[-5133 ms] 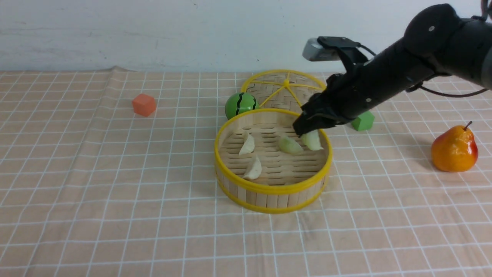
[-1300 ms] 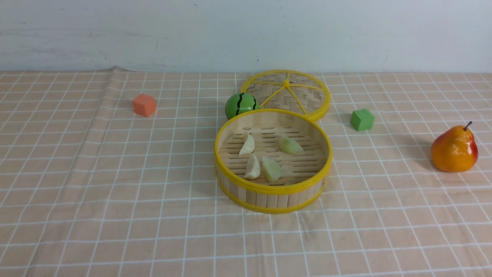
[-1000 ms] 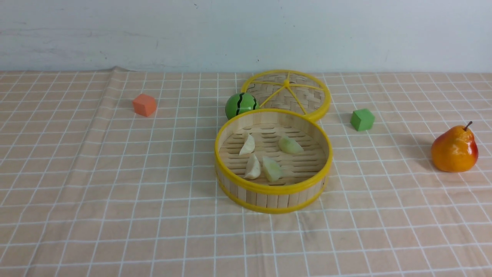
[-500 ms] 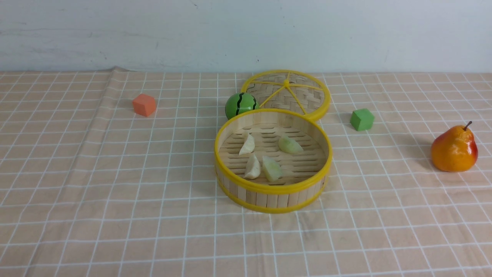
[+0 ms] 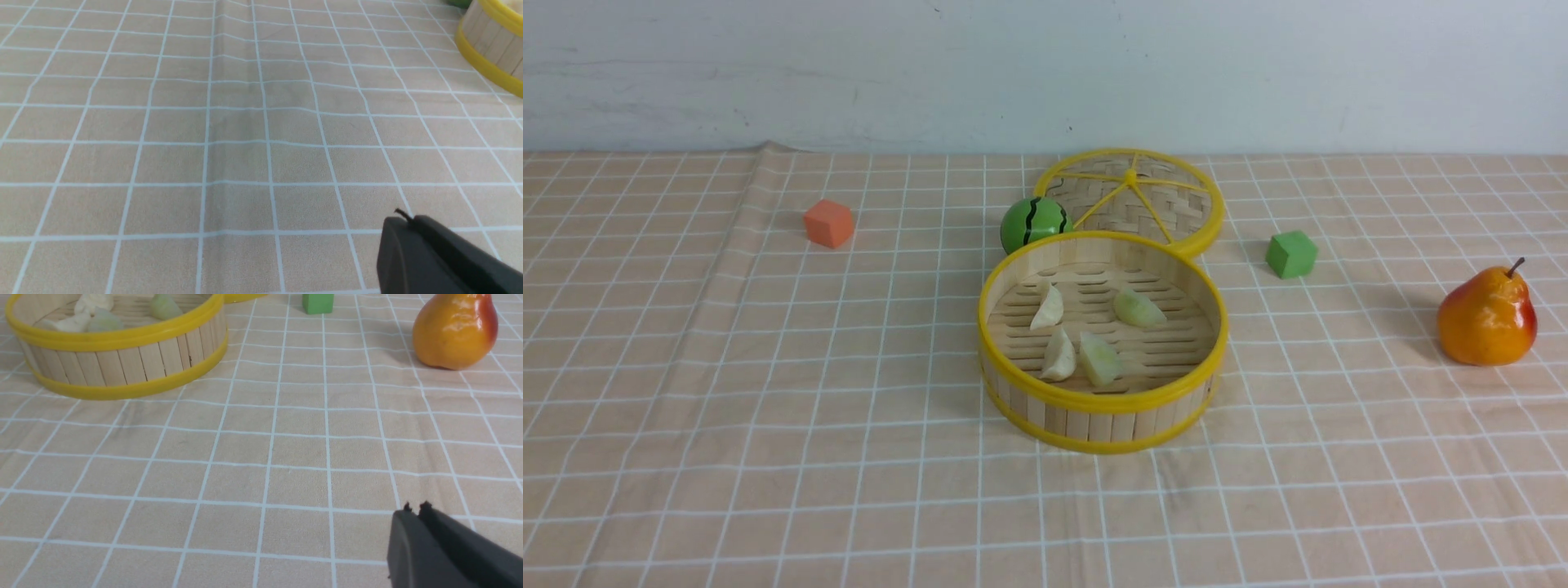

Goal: Put the dumplings into the steamer on the table with the brown tablecloth.

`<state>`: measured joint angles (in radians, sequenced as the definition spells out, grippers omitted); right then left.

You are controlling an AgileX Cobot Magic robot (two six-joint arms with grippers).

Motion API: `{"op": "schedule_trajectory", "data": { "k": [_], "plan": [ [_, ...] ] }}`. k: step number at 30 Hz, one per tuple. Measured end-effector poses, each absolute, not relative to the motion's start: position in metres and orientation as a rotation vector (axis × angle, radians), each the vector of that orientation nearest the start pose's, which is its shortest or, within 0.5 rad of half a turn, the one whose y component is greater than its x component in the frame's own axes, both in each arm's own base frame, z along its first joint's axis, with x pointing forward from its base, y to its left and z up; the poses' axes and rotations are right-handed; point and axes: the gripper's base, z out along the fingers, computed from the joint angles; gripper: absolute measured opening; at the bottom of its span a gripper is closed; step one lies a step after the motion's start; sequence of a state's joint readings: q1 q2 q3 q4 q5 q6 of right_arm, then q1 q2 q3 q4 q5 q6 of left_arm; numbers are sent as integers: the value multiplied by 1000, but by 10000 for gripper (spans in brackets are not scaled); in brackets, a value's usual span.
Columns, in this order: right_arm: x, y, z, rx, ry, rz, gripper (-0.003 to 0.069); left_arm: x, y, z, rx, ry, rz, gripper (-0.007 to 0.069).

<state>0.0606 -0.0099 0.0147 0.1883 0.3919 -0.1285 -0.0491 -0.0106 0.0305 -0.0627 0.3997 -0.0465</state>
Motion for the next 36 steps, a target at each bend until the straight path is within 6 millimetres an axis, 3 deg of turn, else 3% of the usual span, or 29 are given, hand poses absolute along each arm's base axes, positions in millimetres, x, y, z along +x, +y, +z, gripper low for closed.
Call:
{"op": "schedule_trajectory", "data": {
  "k": [36],
  "plan": [
    [51, 10, 174, -64, 1876, 140, 71, 52, -6, 168, -15, 1905, -134, -14]
  ]
}}
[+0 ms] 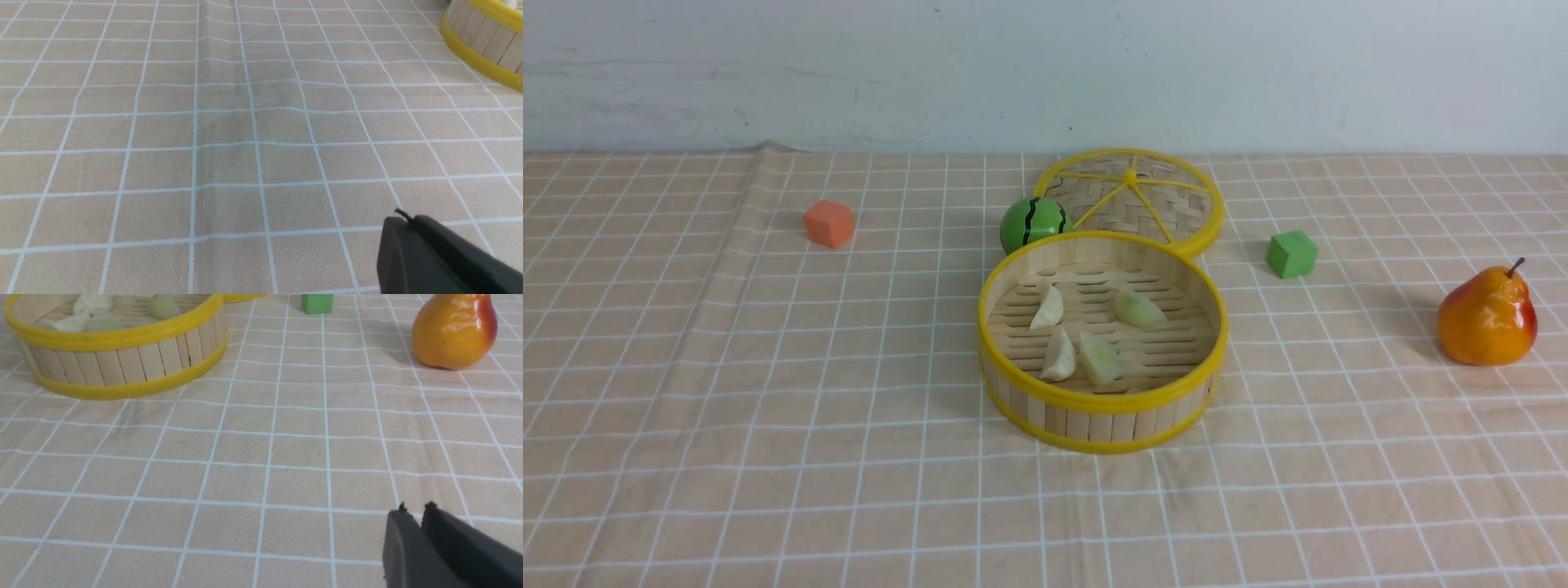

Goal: Put the dumplings into the steamer on the table with the brown tablecloth.

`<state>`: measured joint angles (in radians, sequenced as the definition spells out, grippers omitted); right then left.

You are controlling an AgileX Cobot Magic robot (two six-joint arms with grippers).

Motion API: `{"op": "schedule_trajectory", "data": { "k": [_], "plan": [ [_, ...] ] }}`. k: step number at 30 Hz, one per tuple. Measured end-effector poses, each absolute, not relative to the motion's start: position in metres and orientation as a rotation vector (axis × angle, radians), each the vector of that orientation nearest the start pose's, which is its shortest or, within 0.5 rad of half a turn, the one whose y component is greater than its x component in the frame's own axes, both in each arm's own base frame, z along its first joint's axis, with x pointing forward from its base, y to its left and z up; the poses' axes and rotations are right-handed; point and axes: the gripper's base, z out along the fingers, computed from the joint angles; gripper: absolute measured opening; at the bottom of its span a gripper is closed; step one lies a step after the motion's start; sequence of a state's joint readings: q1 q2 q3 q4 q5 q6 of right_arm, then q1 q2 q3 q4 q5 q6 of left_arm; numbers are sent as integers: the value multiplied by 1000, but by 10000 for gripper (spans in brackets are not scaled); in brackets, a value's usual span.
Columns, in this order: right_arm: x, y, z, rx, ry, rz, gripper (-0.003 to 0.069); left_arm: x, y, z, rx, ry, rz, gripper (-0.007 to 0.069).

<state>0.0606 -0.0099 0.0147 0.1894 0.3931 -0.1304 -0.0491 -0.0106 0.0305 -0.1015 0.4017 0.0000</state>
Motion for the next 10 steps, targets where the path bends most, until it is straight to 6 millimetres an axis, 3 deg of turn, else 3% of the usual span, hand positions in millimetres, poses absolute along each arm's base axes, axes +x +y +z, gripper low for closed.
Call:
{"op": "schedule_trajectory", "data": {
  "k": [10],
  "plan": [
    [51, 10, 174, -64, 1876, 140, 86, 52, -6, 168, -15, 1905, -134, -14]
  ]
}}
